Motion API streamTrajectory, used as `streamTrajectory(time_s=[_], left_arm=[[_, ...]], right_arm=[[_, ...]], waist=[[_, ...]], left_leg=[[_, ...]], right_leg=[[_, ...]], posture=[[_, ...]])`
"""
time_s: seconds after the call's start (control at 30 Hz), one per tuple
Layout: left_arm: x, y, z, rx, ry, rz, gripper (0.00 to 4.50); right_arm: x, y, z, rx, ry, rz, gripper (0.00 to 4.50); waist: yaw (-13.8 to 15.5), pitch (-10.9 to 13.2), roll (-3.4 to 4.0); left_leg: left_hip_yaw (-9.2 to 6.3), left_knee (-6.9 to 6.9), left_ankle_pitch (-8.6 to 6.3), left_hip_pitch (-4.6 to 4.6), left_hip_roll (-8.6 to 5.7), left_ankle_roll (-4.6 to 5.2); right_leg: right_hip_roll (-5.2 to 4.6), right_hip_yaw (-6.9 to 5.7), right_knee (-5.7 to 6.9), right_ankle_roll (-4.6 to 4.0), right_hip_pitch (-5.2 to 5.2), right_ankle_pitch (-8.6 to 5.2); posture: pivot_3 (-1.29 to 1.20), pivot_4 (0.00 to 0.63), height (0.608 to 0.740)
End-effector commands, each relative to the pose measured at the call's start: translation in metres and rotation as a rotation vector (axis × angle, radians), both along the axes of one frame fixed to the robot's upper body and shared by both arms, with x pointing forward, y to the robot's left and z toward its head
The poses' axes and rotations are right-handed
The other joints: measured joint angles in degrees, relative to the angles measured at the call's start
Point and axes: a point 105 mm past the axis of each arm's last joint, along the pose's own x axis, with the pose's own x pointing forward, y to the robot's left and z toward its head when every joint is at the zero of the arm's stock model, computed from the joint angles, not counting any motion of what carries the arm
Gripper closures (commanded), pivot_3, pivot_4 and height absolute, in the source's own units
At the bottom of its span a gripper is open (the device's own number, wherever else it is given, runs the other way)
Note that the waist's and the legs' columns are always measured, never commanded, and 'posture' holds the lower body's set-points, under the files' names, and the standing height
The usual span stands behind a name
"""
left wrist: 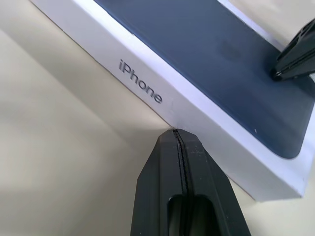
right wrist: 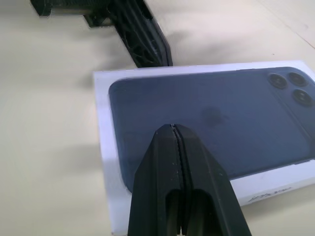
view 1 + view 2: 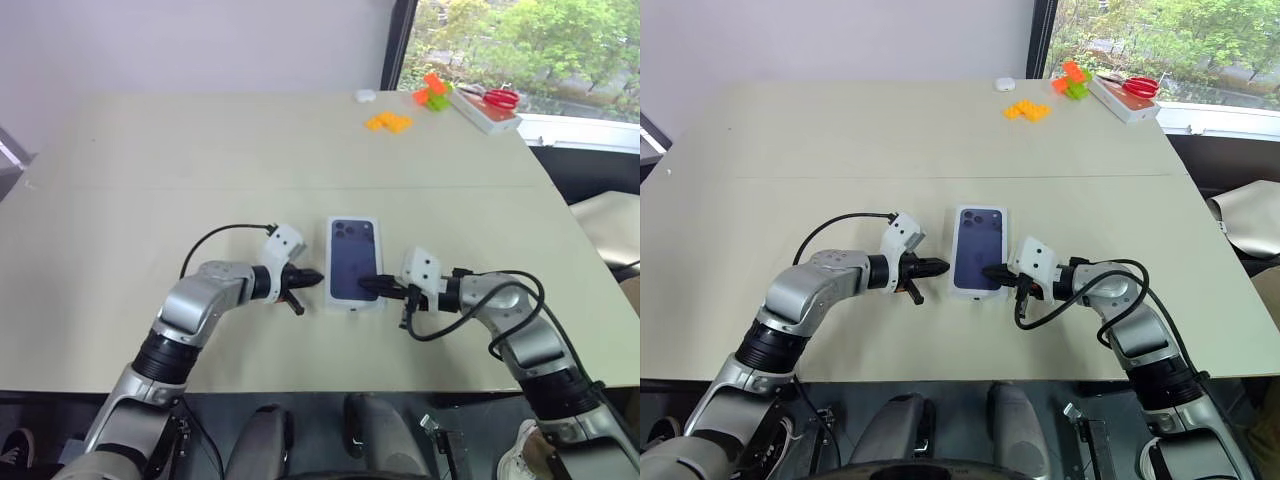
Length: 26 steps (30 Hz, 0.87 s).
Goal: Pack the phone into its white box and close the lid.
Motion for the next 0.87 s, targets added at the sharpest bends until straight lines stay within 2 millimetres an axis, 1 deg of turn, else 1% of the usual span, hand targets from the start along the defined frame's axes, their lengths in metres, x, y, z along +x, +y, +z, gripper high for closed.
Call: streamTrajectory(time_s=[0.03, 0.1, 0.17, 0.2, 0.27, 0.3, 0.33, 0.37, 0.43, 0.47, 0.5, 0.6, 0.73, 0.87], left_arm=[[0.008, 0.004, 0.04, -0.091, -0.117, -0.01, 4.5], [0.008, 0.008, 0.048, -0.106, -0.138, -0.018, 4.5], [0.007, 0.021, 0.059, -0.116, -0.157, -0.028, 3.97], [0.007, 0.031, 0.062, -0.101, -0.172, -0.029, 3.73], [0.006, 0.051, 0.066, -0.064, -0.224, -0.028, 2.75], [0.007, 0.062, 0.063, -0.044, -0.211, -0.016, 2.32], [0.006, 0.071, 0.06, -0.027, -0.207, -0.011, 1.78], [0.006, 0.076, 0.058, -0.016, -0.202, -0.008, 1.28], [-0.002, 0.093, 0.06, -0.031, -0.212, -0.024, 0.3], [-0.007, 0.101, 0.062, -0.027, -0.241, -0.028, 0.07], [-0.01, 0.108, 0.063, -0.025, -0.254, -0.021, 0.07], [-0.016, 0.121, 0.057, 0.004, -0.256, -0.01, 0.07], [-0.022, 0.146, 0.053, 0.06, -0.255, 0.043, 0.07], [-0.03, 0.156, 0.053, 0.079, -0.242, 0.041, 0.07]], right_arm=[[0.009, -0.007, 0.031, 0.071, -0.064, -0.017, 4.48], [0.009, -0.01, 0.033, 0.07, -0.054, -0.014, 4.48], [0.01, -0.017, 0.044, 0.134, -0.009, -0.008, 3.96], [0.009, -0.021, 0.048, 0.133, -0.015, 0.01, 3.7], [0.008, -0.027, 0.053, 0.115, -0.035, 0.026, 2.71], [0.008, -0.031, 0.055, 0.103, -0.045, 0.028, 2.26], [0.007, -0.034, 0.056, 0.093, -0.051, 0.029, 1.76], [0.007, -0.037, 0.057, 0.086, -0.054, 0.031, 1.26], [0.006, -0.049, 0.062, 0.069, -0.072, 0.023, 0.26], [0.004, -0.056, 0.065, 0.07, -0.072, 0.018, 0.06], [0.002, -0.061, 0.067, 0.069, -0.072, 0.014, 0.06], [-0.003, -0.071, 0.066, 0.04, -0.072, 0.011, 0.06], [-0.01, -0.085, 0.069, 0.013, -0.068, -0.003, 0.06], [-0.012, -0.095, 0.069, 0.008, -0.043, -0.009, 0.06]], waist=[[0.0, 0.0, 0.0], [0.0, 0.0, 0.0], [-0.1, 0.0, 0.0], [-0.1, 0.0, 0.02], [-0.2, 0.1, 0.08], [-0.2, 0.1, 0.08], [-0.2, 0.1, 0.08], [-0.1, 0.1, 0.09], [-0.1, 0.1, 0.09], [-0.1, 0.1, 0.09], [-0.1, 0.1, 0.09], [0.2, 0.1, 0.08], [0.1, 0.1, 0.1], [0.0, 0.1, 0.11]], left_leg=[[0.0, 0.0, 0.0, 0.01, 0.0, 0.0], [-0.03, -0.02, 0.0, 0.01, 0.02, 0.0], [-0.05, -0.08, -0.02, 0.01, 0.02, 0.02], [-0.04, -0.09, -0.02, -0.05, 0.03, 0.03], [0.0, -0.1, -0.02, -0.1, 0.03, 0.03], [0.02, -0.1, -0.03, -0.11, 0.03, 0.05], [0.02, -0.11, -0.03, -0.11, 0.03, 0.06], [0.02, -0.11, -0.04, -0.11, 0.03, 0.06], [0.03, -0.1, -0.04, -0.09, 0.03, 0.06], [0.04, -0.11, -0.04, -0.1, 0.03, 0.06], [0.04, -0.11, -0.04, -0.11, 0.03, 0.06], [0.03, -0.1, -0.05, -0.18, 0.03, 0.09], [0.04, -0.1, -0.05, -0.18, 0.03, 0.09], [0.06, -0.1, -0.06, -0.17, 0.05, 0.09]], right_leg=[[0.0, 0.0, 0.0, 0.0, 0.0, 0.0], [0.03, -0.04, 0.0, 0.03, 0.0, 0.01], [0.03, -0.05, -0.01, 0.05, 0.0, -0.01], [0.04, -0.05, -0.01, 0.05, -0.06, -0.01], [0.03, -0.01, -0.01, 0.04, -0.14, 0.0], [0.02, 0.0, -0.01, 0.04, -0.17, -0.01], [0.02, 0.0, -0.01, 0.03, -0.17, -0.01], [0.03, -0.01, -0.02, 0.04, -0.16, -0.01], [0.02, -0.01, -0.03, -0.01, -0.14, -0.05], [0.02, -0.01, -0.04, -0.03, -0.14, -0.06], [0.01, -0.01, -0.05, -0.03, -0.15, -0.06], [-0.03, -0.01, -0.07, -0.02, -0.18, -0.06], [-0.05, -0.01, -0.1, -0.09, -0.17, -0.1], [-0.04, -0.01, -0.09, -0.15, -0.2, -0.13]], posture=[[0.0, 0.15, 0.74], [0.0, 0.15, 0.74], [0.0, 0.15, 0.74], [0.0, 0.15, 0.74], [0.0, 0.15, 0.74], [0.0, 0.15, 0.74], [0.0, 0.15, 0.74], [0.0, 0.15, 0.74], [0.0, 0.15, 0.74], [0.0, 0.15, 0.74], [0.0, 0.15, 0.74], [0.0, 0.15, 0.74], [0.0, 0.15, 0.74], [0.0, 0.15, 0.74]])
